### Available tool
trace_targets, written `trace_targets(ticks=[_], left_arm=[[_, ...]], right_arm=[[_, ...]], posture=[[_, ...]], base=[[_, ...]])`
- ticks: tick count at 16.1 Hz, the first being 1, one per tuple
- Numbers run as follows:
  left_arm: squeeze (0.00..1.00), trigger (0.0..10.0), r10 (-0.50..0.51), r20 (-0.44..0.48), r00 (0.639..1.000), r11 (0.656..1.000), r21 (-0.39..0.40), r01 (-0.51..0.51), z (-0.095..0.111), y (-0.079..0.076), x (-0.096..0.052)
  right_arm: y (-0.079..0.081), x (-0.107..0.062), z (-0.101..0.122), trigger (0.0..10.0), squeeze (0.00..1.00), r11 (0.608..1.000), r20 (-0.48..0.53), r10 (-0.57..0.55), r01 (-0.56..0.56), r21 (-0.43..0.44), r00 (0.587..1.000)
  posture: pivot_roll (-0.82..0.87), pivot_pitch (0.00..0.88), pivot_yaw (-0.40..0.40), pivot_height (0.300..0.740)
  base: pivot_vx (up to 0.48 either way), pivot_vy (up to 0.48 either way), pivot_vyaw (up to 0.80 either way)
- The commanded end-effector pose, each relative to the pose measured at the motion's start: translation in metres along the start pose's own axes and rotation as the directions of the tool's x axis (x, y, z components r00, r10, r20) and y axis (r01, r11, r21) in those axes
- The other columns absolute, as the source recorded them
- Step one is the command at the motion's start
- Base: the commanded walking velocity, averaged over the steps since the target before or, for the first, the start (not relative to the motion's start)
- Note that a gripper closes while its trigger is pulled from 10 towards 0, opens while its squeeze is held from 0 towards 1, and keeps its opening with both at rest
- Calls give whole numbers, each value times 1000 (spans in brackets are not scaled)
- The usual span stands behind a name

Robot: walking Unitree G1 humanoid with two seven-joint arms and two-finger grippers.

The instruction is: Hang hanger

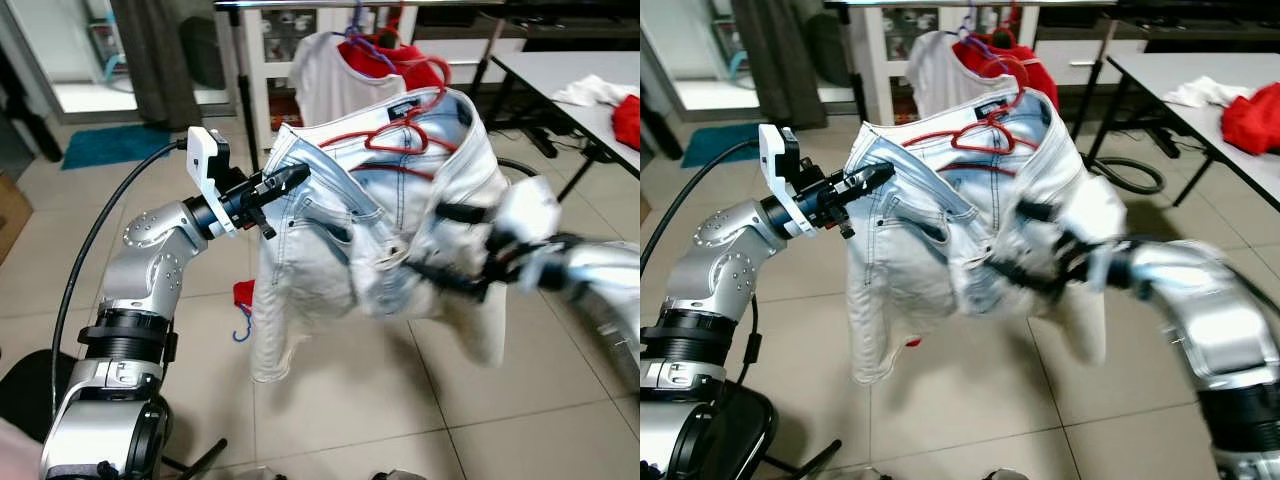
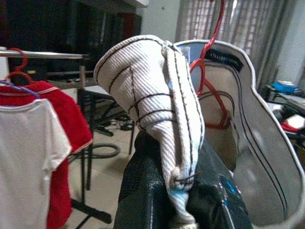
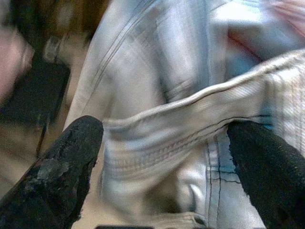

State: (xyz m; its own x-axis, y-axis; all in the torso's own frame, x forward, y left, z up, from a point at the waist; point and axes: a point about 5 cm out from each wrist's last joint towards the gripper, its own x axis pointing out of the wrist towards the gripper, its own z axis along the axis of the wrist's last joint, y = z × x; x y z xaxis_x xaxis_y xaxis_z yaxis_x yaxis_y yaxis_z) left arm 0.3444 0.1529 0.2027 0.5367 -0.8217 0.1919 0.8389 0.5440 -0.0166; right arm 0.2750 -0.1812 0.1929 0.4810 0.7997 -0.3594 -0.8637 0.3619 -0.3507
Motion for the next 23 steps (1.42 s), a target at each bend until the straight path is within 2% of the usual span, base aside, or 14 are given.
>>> trace_targets(ticks=[1, 3, 4, 5, 8, 9, 11, 14, 15, 16, 18, 20, 21, 23], left_arm=[[0, 0, -19, 18, 1000, 999, 46, 19, 9, -1, 5], [0, 0, -20, 16, 1000, 999, 49, 19, 9, 0, 5], [0, 0, -17, 10, 1000, 998, 55, 16, 9, 1, 4], [0, 0, -16, 8, 1000, 998, 56, 15, 9, 1, 4], [0, 0, -14, 3, 1000, 998, 59, 14, 8, 2, 3], [0, 0, -13, 3, 1000, 998, 58, 13, 8, 2, 3], [0, 0, -17, 4, 1000, 998, 57, 17, 8, 1, 3], [0, 0, -58, 9, 998, 997, 51, 58, 8, -1, 2], [0, 0, -132, 32, 991, 991, 37, 131, 11, -6, 1], [0, 0, -194, 42, 980, 981, 27, 193, 14, -11, 0], [0, 0, -238, 39, 971, 971, 24, 237, 16, -14, 0], [0, 0, -290, 19, 957, 957, 22, 289, 17, -17, -1], [0, 0, -338, 1, 941, 941, 18, 338, 18, -19, -2], [0, 0, -377, -6, 926, 926, 9, 377, 20, -22, -4]], right_arm=[[10, -1, -17, 10000, 1000, 995, -173, 59, -71, -66, 983], [8, -10, -28, 10000, 1000, 996, -265, 51, -67, -54, 963], [6, -27, -39, 10000, 816, 996, -424, 40, -68, -52, 905], [5, -34, -42, 10000, 0, 997, -465, 36, -62, -41, 884], [-4, -54, -43, 10000, 0, 999, -560, -31, 6, -46, 828], [-13, -70, -39, 10000, 0, 996, -583, -90, 67, -62, 808], [-20, -79, -34, 10000, 0, 991, -560, -130, 119, -55, 818], [-38, -107, -33, 10000, 0, 974, -514, -219, 213, -72, 829], [-46, -110, -31, 10000, 0, 970, -416, -244, 222, -103, 876], [-55, -109, -21, 10000, 0, 961, -252, -278, 272, -57, 927], [-62, -111, -6, 10000, 0, 962, -87, -267, 271, 32, 960], [-62, -115, -1, 10000, 0, 983, -27, -160, 162, 91, 987], [-67, -117, -3, 10000, 0, 991, -34, -96, 99, 87, 995], [-76, -115, -4, 10000, 0, 995, -35, -83, 85, 61, 996]], posture=[[-106, 0, 9, 740], [-106, 0, 12, 740], [-108, 0, 15, 740], [-108, 0, 15, 740], [-109, 0, 18, 740], [-111, 0, 18, 740], [-113, 0, 18, 740], [-115, 0, 17, 740], [-121, 0, 20, 740], [-122, 0, 19, 740], [-121, 0, 17, 740], [-123, 0, 14, 740], [-122, 0, 11, 740], [-120, 0, 6, 740]], base=[[0, 0, 0], [0, 0, 0], [0, 0, 0], [0, 0, 0], [0, 0, 0], [0, 0, 0], [0, 0, 0], [0, 0, 0], [0, 0, 0], [0, 0, 0], [0, 0, 0], [0, 0, 0], [0, 0, 0], [0, 0, 0]])
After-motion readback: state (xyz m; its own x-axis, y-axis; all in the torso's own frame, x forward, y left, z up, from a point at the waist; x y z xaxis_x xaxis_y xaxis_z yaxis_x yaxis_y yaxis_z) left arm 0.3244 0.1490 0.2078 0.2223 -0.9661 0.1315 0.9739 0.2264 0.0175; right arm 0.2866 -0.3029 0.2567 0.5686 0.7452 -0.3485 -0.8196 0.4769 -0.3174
